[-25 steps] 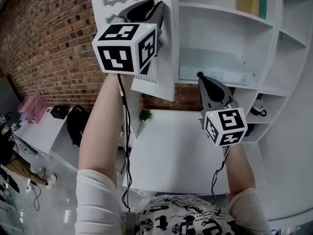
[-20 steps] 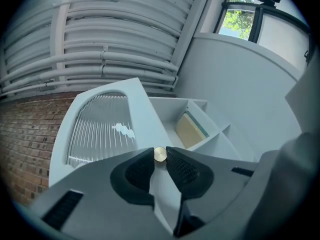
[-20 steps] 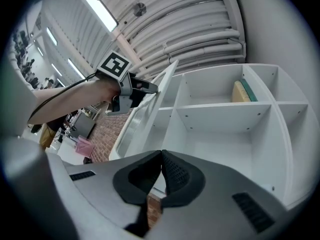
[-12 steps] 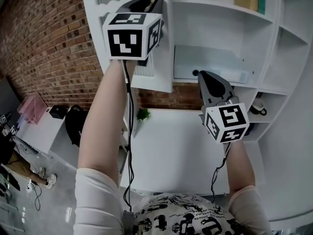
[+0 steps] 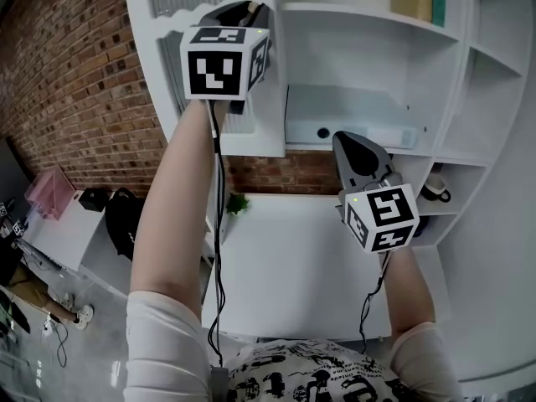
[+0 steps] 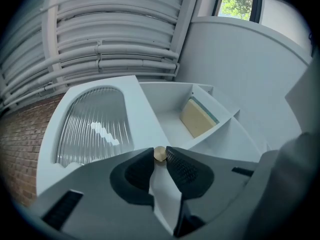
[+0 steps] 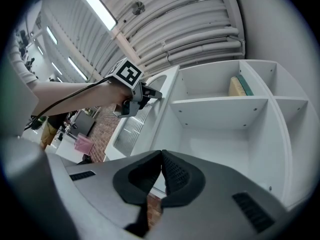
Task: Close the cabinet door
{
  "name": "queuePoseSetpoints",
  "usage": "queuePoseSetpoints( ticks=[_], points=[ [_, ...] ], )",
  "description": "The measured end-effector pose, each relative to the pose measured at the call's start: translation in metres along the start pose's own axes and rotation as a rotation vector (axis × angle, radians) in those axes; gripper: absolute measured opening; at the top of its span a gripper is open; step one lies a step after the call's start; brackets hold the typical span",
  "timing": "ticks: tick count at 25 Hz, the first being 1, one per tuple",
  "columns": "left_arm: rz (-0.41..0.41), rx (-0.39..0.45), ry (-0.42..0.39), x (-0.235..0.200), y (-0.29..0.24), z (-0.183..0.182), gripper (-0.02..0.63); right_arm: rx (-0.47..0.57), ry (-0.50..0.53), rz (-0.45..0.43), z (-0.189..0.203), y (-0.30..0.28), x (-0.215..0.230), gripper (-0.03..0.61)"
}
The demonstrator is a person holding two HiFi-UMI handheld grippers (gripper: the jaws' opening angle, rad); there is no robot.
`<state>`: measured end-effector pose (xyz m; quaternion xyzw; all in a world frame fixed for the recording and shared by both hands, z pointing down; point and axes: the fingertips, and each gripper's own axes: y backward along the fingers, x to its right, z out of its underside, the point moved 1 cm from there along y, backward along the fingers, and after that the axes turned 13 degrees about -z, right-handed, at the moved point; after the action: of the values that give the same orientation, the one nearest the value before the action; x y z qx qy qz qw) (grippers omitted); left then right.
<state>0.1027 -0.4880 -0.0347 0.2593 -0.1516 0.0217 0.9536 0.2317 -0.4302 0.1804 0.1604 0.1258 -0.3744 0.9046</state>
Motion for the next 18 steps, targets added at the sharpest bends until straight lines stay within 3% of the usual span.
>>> queuePoseSetpoints(
  ticks=[18],
  points=[
    [-0.016,0.004,-0.012,0.002,-0.021,0.013,0.092,-0.027,-0.017,0.011,0.008,-0.008,0.012,0.015]
  ],
)
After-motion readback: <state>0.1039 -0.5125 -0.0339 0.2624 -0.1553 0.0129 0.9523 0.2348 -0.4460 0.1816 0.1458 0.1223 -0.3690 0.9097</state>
